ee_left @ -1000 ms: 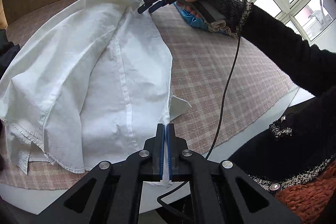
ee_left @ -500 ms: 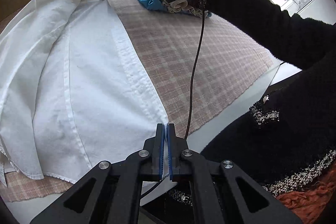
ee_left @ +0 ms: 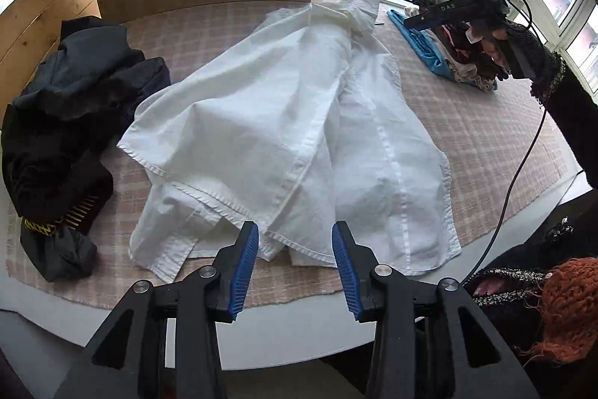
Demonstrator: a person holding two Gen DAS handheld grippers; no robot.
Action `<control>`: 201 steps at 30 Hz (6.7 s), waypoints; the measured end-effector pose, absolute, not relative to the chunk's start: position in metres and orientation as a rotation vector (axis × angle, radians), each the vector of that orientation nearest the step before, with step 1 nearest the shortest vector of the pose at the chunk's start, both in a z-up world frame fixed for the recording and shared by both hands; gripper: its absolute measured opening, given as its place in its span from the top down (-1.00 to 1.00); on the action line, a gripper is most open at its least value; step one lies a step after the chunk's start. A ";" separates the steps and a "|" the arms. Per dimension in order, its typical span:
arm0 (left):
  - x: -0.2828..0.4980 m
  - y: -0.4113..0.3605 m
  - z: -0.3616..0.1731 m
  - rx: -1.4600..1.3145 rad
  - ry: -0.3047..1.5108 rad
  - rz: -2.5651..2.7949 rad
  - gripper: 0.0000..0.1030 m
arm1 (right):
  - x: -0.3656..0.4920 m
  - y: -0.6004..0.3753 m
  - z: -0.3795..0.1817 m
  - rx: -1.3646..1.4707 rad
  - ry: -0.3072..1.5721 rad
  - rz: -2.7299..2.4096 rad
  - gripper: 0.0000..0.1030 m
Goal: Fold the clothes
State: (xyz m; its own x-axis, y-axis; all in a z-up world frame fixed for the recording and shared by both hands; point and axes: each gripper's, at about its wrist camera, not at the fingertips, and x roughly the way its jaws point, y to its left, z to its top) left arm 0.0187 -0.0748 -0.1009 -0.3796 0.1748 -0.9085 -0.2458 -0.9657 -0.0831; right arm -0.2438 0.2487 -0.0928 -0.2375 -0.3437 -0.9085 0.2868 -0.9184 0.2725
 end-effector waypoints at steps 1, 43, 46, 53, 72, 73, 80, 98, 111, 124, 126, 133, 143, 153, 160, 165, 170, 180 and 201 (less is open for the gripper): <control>0.007 -0.093 -0.106 -1.594 0.121 2.443 0.18 | -0.243 0.237 -0.088 1.624 -0.117 -2.179 0.01; 0.056 0.043 -0.115 -1.236 0.108 1.693 0.95 | -0.271 0.190 -0.161 1.986 0.051 -2.163 0.89; 0.052 0.042 -0.118 -1.297 0.094 1.698 0.56 | -0.258 0.222 -0.162 2.025 0.071 -2.168 0.78; -0.005 -0.076 -0.094 -1.350 0.166 2.126 0.02 | -0.248 0.236 -0.125 1.893 -0.071 -2.300 0.43; -0.084 -0.095 -0.168 -1.463 0.068 2.075 0.93 | -0.203 0.177 -0.107 1.821 -0.125 -2.207 0.33; -0.073 -0.084 -0.155 -1.412 0.051 2.048 0.93 | -0.202 0.177 -0.104 1.816 -0.149 -2.201 0.33; 0.001 0.041 -0.086 -1.125 0.079 1.732 0.93 | -0.191 0.163 -0.054 1.635 -0.064 -2.321 0.33; -0.028 -0.015 -0.112 -1.337 0.383 2.033 0.25 | -0.218 0.171 -0.131 1.874 0.002 -2.150 0.12; -0.120 -0.060 -0.146 -1.374 0.206 2.185 0.25 | -0.280 0.095 -0.139 1.950 0.086 -2.076 0.11; -0.061 -0.083 -0.158 -1.359 0.171 2.106 0.25 | -0.216 0.043 -0.160 2.084 0.231 -1.944 0.11; -0.058 -0.086 -0.161 -1.358 0.170 2.105 0.25 | -0.212 0.034 -0.181 2.138 0.236 -1.941 0.11; -0.053 -0.099 -0.165 -1.340 0.170 2.108 0.25 | -0.192 0.023 -0.210 2.213 0.242 -1.890 0.10; -0.065 -0.100 -0.161 -1.289 0.200 2.103 0.25 | -0.174 0.067 -0.186 2.087 0.062 -1.927 0.90; -0.095 -0.057 -0.178 -1.324 0.122 2.005 0.24 | -0.158 0.173 -0.121 1.985 -0.116 -2.085 0.92; -0.117 -0.005 -0.196 -1.371 0.080 1.948 0.22 | -0.163 0.218 -0.105 1.949 -0.235 -2.136 0.89; -0.107 -0.025 -0.188 -1.379 0.020 1.972 0.22 | -0.164 0.141 -0.128 1.960 -0.114 -2.037 0.16; -0.083 -0.061 -0.182 -1.420 0.157 2.044 0.22 | -0.185 0.072 -0.179 2.076 -0.012 -1.938 0.15; -0.076 -0.068 -0.193 -1.424 0.221 2.056 0.22 | -0.183 0.113 -0.186 2.063 0.105 -1.855 0.93; -0.153 0.060 -0.216 -1.404 -0.004 1.829 0.22 | -0.171 0.248 -0.111 1.963 -0.067 -2.053 0.94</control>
